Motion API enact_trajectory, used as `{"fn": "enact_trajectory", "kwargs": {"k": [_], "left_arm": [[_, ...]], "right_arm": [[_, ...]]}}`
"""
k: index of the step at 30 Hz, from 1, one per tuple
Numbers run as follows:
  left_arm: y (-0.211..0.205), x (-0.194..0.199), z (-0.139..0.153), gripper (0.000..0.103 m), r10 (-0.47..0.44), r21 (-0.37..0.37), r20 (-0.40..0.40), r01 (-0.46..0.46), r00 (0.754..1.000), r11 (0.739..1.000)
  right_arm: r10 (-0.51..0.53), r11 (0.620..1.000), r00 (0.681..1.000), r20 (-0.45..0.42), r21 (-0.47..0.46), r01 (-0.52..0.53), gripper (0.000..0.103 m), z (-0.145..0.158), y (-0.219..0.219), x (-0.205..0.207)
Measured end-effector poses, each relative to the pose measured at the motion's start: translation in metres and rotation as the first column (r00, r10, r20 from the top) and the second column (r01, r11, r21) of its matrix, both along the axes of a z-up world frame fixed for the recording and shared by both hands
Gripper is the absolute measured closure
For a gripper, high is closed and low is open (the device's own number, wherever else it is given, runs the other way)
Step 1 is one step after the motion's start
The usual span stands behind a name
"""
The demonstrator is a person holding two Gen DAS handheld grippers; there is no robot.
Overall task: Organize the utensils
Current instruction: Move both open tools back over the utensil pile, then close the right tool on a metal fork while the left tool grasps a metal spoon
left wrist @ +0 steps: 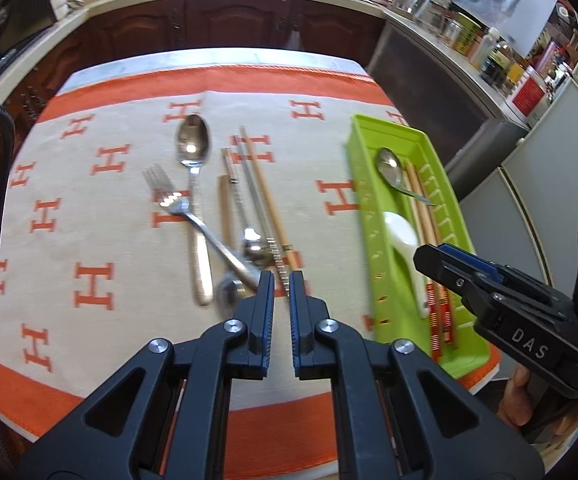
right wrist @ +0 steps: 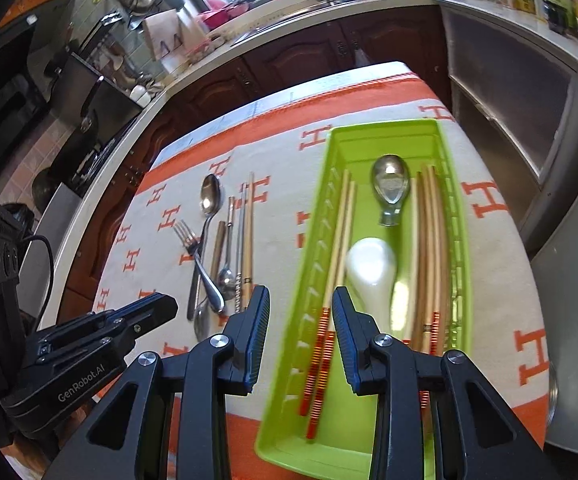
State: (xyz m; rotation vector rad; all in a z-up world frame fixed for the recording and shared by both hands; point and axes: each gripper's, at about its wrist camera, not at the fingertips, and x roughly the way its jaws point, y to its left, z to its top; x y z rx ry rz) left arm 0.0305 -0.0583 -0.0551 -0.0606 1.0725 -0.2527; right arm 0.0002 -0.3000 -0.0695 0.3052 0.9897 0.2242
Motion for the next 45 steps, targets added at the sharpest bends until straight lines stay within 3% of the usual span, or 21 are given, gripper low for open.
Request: {"fn": "enact_trajectory", "kwargs": {"k": [16,25,36,45], "left_arm": [[0.086,0.001,-0.021,0.098,0.112,0.031,0.022,-0.113,0.993,0.993],[0.134,0.017,-0.050,0.098,0.198,0.025,-0.042,-0.197,0.979,0.980],[0.152,0.036,-0.074,0.098,0.219,0.011,-0.094,-0.219,0.971,0.976],[0.157,0.045,-0.083,0.098,0.228,0.003,-0.109,-0.229,0.968,0.973]], "right_arm": [[0.214,0.964,0.977,-0.009,-0.161,-0.212,0.067,-0.002,0.113,0.016],[0.316,0.912,0.948,-0.032,-0.264,-0.313,0.071,-0.018,0.155,0.044],[0.422,0.837,0.899,-0.119,-0.331,-0.437,0.088,-0.056,0.193,0.088],[0.493,0.792,0.859,-0.136,-0.337,-0.508,0.089,-0.065,0.212,0.104]]}}
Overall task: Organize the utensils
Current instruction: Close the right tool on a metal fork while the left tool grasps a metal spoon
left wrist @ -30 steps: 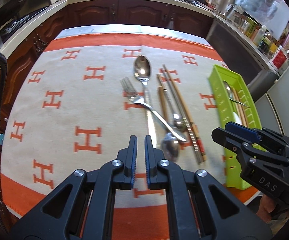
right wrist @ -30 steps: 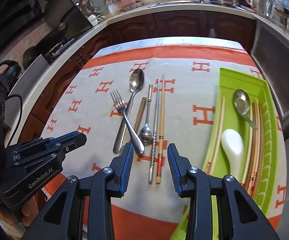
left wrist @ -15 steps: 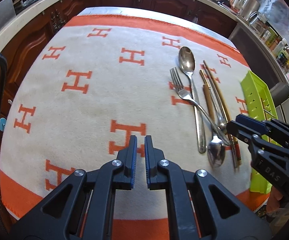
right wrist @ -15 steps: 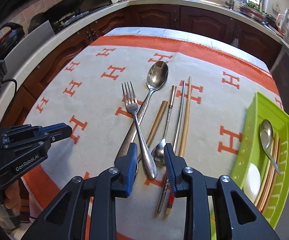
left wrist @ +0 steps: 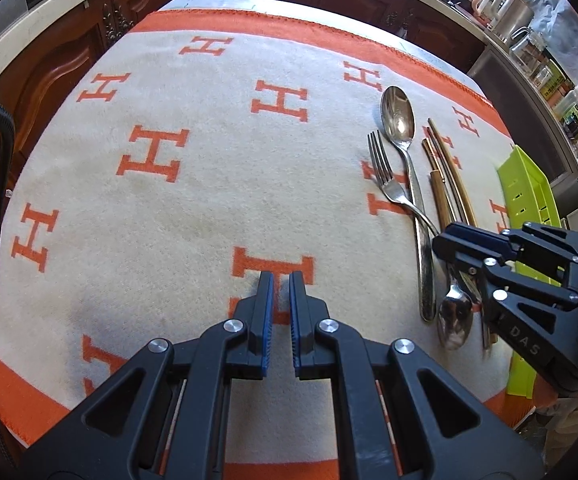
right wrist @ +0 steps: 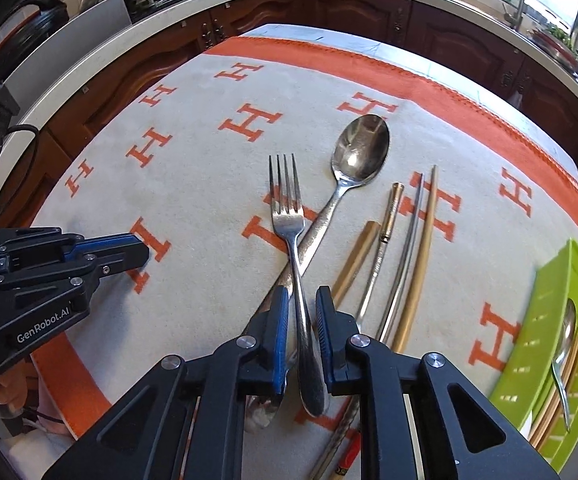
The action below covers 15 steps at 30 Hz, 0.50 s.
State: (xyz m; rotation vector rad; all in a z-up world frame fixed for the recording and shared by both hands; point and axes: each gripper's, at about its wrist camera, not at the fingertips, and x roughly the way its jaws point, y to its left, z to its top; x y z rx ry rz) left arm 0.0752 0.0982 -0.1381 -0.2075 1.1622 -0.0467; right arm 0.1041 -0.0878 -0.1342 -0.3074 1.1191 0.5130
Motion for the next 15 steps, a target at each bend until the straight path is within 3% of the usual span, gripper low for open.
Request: {"fn": "enact_trajectory", "kwargs": {"k": [5,15], "left_arm": [[0.001,0.002,0.000,0.098,-0.001,-0.005,0.001,0.001,1.000,1.000],[0.000,0.001,0.000,0.098,0.000,-0.006,0.004,0.001,1.000,1.000]], "right_arm": [[0.012,1.000,1.000,-0.027,0.009,-0.012,0.096,-0.006,0.004,0.008],[0.025,0.999,1.000,-0.009,0.045,-0.025,0.097,0.003,0.007,-0.003]]}}
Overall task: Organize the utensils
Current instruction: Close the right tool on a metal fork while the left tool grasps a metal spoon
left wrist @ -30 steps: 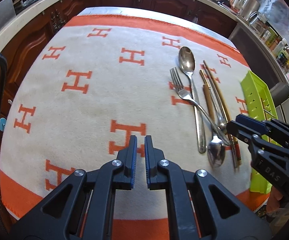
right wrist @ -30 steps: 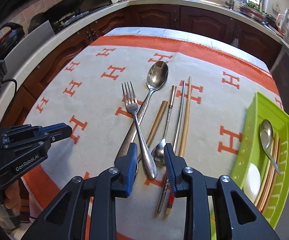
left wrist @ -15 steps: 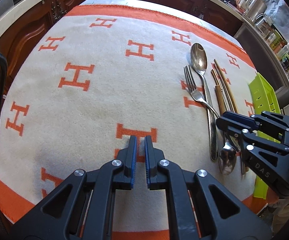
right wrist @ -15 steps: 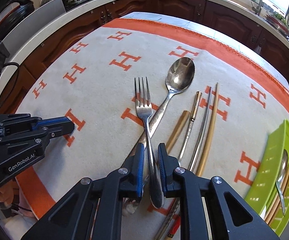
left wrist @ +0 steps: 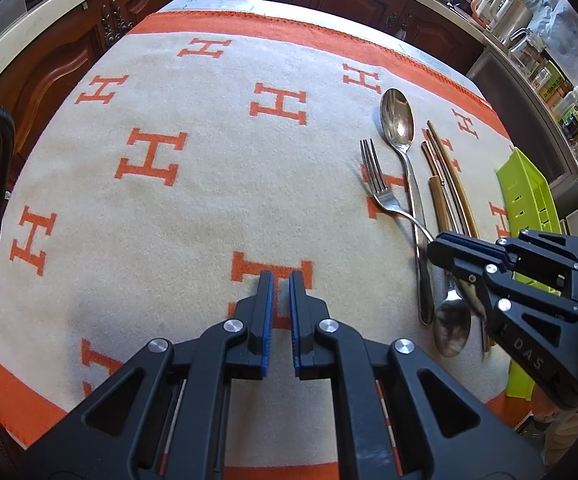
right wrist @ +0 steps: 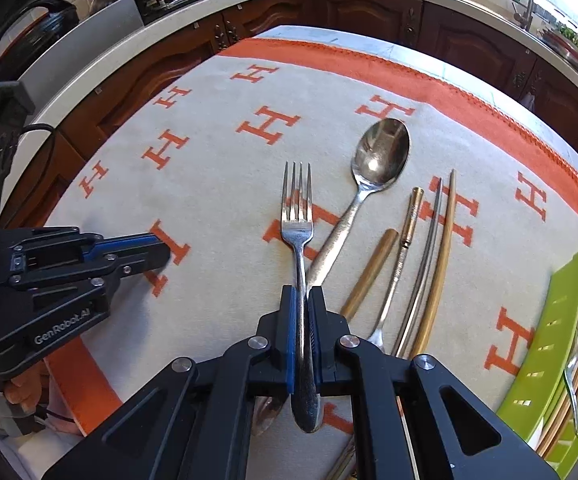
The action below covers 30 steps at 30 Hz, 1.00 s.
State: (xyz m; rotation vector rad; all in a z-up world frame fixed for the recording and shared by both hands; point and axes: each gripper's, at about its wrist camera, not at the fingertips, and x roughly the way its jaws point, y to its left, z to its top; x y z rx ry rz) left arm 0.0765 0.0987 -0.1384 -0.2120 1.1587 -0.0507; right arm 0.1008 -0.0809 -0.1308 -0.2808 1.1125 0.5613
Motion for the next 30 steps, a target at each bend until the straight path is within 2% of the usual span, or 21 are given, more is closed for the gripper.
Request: {"fn": "enact_trajectory", "kwargs": {"k": [8,11,14,19,20,21,22,26,30], "left_arm": [[0.001,-0.001,0.000,0.098,0.002,-0.010,-0.002,-0.002,1.000,1.000],[0.004,-0.001,0.000,0.098,0.005,-0.013,-0.002,-0.005,1.000,1.000],[0.006,-0.001,-0.001,0.098,0.008,-0.017,-0.001,-0.008,1.000,1.000],[0.009,-0.001,-0.001,0.098,0.009,-0.023,0.000,-0.009,1.000,1.000],[0.009,-0.001,-0.001,0.098,0.009,-0.024,0.001,-0.009,1.000,1.000],[0.009,-0.002,-0.001,0.098,0.009,-0.025,0.001,-0.009,1.000,1.000],[0.010,-0.001,-0.001,0.098,0.009,-0.026,0.001,-0.009,1.000,1.000],[0.010,-0.001,-0.001,0.098,0.009,-0.024,-0.002,-0.009,1.000,1.000],[0.008,0.001,0.002,0.098,0.002,-0.033,-0.003,-0.002,1.000,0.999]], "right_arm": [[0.056,0.998,0.997,-0.044,0.005,-0.056,0.097,-0.005,0.022,-0.004],[0.054,0.998,0.997,-0.057,-0.007,-0.055,0.093,-0.010,0.030,-0.001],[0.059,0.998,0.998,-0.026,-0.031,-0.060,0.084,-0.012,0.038,0.001],[0.072,0.994,0.997,0.041,-0.081,-0.069,0.083,-0.014,0.054,0.001],[0.070,0.994,0.997,0.045,-0.083,-0.066,0.085,-0.014,0.055,0.001],[0.065,0.994,0.996,0.054,-0.088,-0.060,0.095,-0.014,0.055,0.001],[0.062,0.993,0.996,0.068,-0.101,-0.055,0.097,-0.014,0.057,0.001],[0.006,0.998,0.999,0.039,-0.060,-0.003,0.099,-0.012,0.050,0.005],[-0.065,0.996,0.998,-0.013,0.055,0.066,0.099,-0.001,0.027,0.006]]}}
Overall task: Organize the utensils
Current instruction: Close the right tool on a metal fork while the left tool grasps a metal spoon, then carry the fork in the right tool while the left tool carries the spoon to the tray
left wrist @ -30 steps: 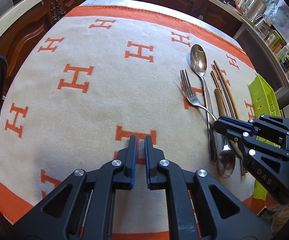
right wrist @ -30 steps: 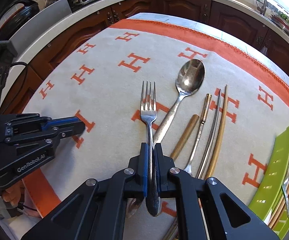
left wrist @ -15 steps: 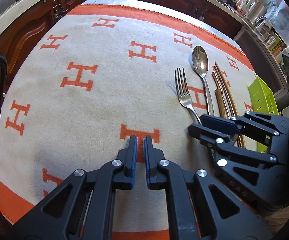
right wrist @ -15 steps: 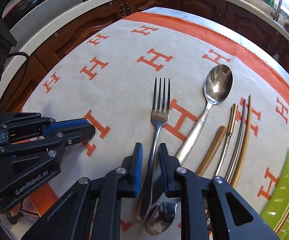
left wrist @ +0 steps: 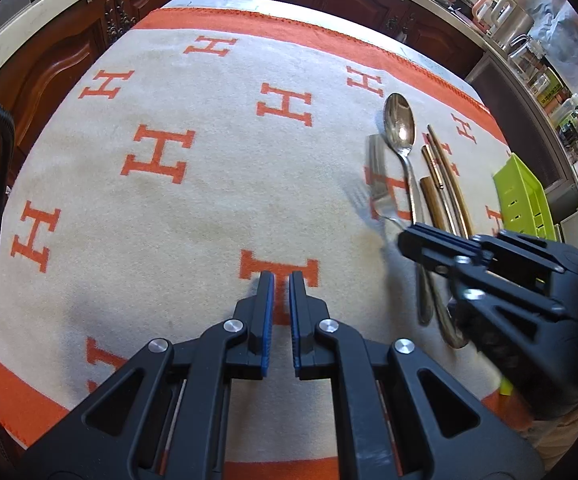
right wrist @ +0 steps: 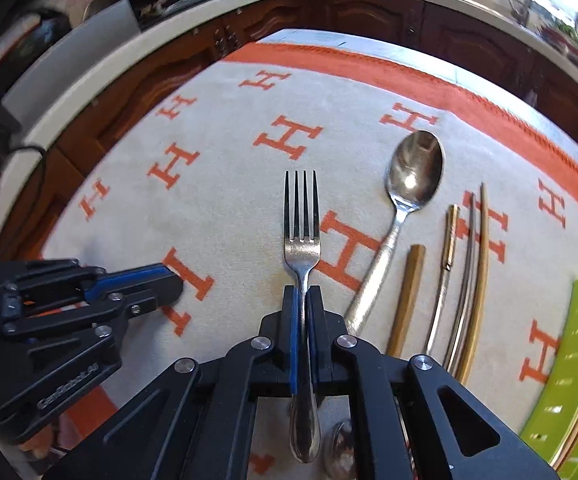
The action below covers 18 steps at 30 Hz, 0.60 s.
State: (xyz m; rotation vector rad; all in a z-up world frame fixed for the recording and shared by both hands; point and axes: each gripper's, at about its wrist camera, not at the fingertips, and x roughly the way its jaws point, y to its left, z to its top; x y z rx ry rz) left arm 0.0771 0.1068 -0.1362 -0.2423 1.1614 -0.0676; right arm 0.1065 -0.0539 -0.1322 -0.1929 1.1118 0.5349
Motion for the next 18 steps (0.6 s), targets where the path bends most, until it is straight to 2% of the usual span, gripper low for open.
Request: {"fn": "enact_trajectory", "kwargs": {"k": [6,12,14,16,18], "left_arm": [[-0.014,0.021,0.010,0.098,-0.061,-0.087,0.019,0.062,0.998,0.994],[-0.032,0.064,0.008,0.098,-0.123,-0.170,0.026,0.126,0.992,0.977],[-0.036,0.079,0.004,0.091,-0.133,-0.195,0.023,0.135,0.991,0.971],[-0.040,0.093,0.002,0.070,-0.138,-0.217,0.035,0.143,0.990,0.966],[-0.043,0.107,0.001,0.062,-0.136,-0.231,0.059,0.146,0.989,0.962]], "right_arm": [[-0.098,0.986,0.995,0.004,0.139,0.097,0.100,0.031,-0.047,-0.010],[-0.227,0.952,0.974,0.019,0.214,0.218,0.100,0.055,-0.103,-0.018],[-0.272,0.937,0.962,0.031,0.237,0.257,0.100,0.064,-0.126,-0.022],[-0.318,0.921,0.947,0.047,0.255,0.296,0.100,0.073,-0.147,-0.024],[-0.355,0.906,0.933,0.057,0.265,0.329,0.099,0.079,-0.167,-0.026]]}}
